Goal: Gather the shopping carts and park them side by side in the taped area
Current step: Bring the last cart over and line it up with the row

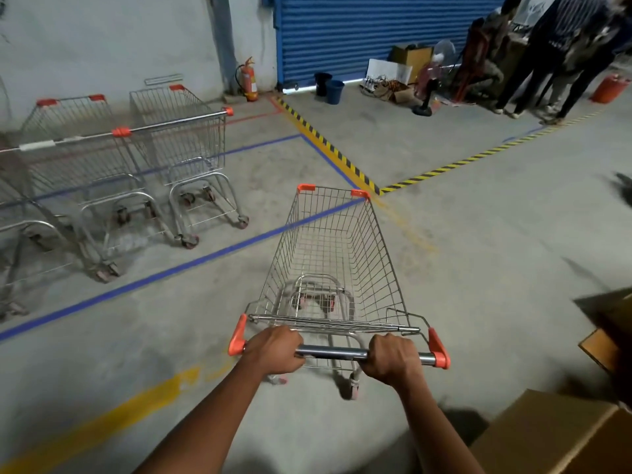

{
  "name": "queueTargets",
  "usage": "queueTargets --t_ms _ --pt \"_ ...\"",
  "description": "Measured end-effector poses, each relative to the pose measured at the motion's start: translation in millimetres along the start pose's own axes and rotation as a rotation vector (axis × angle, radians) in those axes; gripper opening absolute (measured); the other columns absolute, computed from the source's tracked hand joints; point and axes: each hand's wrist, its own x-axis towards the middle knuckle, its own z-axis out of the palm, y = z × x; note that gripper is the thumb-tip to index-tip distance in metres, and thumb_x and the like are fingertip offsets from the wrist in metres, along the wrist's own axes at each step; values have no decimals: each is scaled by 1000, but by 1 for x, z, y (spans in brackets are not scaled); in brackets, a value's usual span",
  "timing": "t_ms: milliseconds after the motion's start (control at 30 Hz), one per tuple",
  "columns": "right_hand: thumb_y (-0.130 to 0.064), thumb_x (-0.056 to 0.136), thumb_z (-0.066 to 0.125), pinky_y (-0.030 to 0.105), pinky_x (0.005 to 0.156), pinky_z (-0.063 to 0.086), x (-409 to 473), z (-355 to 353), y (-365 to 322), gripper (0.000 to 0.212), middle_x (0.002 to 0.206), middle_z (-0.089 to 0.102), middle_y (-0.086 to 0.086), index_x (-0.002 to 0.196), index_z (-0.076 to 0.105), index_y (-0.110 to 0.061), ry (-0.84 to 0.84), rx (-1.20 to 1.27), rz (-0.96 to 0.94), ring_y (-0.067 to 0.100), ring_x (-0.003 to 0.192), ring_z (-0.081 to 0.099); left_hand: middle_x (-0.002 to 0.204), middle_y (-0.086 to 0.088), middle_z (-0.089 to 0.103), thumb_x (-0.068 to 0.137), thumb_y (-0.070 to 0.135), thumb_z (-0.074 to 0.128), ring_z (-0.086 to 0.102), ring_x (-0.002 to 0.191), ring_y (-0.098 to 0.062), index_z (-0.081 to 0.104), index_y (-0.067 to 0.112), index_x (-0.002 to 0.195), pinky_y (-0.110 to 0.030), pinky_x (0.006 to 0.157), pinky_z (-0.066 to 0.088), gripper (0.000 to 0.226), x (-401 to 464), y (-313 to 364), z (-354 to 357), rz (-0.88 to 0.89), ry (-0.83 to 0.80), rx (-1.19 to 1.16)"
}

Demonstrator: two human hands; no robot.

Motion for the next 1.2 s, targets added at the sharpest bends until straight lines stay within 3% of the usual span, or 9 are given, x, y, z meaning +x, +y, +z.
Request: queueTargets --t_ms 200,367,533,767,1200 --pt "-56 88 43 32 63 44 95 -24 31 37 70 57 -4 75 52 -23 -26 -5 -55 17 63 58 93 -2 65 82 48 54 65 87 -24 68 24 92 -35 72 55 30 80 -17 -31 -48 3 -35" --pt "-59 86 46 32 65 44 188 -50 69 37 74 58 -4 76 51 -24 -3 -26 -111 22 73 64 73 7 58 79 46 55 62 71 -16 61 28 77 -34 66 57 19 162 -27 -67 -108 -8 -96" --pt "-64 88 44 35 74 55 287 -81 106 40 76 60 -5 79 53 -25 -12 -26 -186 21 75 66 79 4 65 80 45 56 65 74 -17 64 25 82 -31 66 56 22 248 -39 -103 -174 25 -104" --pt "-69 87 45 35 76 54 413 -118 143 49 90 71 0 88 60 -23 17 -96 -257 26 85 70 76 8 61 81 45 59 63 72 -14 60 31 81 -31 67 56 13 354 -61 -147 -259 38 -141" --pt "-66 82 46 30 67 46 659 -184 180 44 82 69 -2 84 61 -24 10 -168 -320 18 73 64 82 4 67 84 51 57 65 75 -16 70 26 94 -31 69 57 30 545 -136 -218 -351 100 -192"
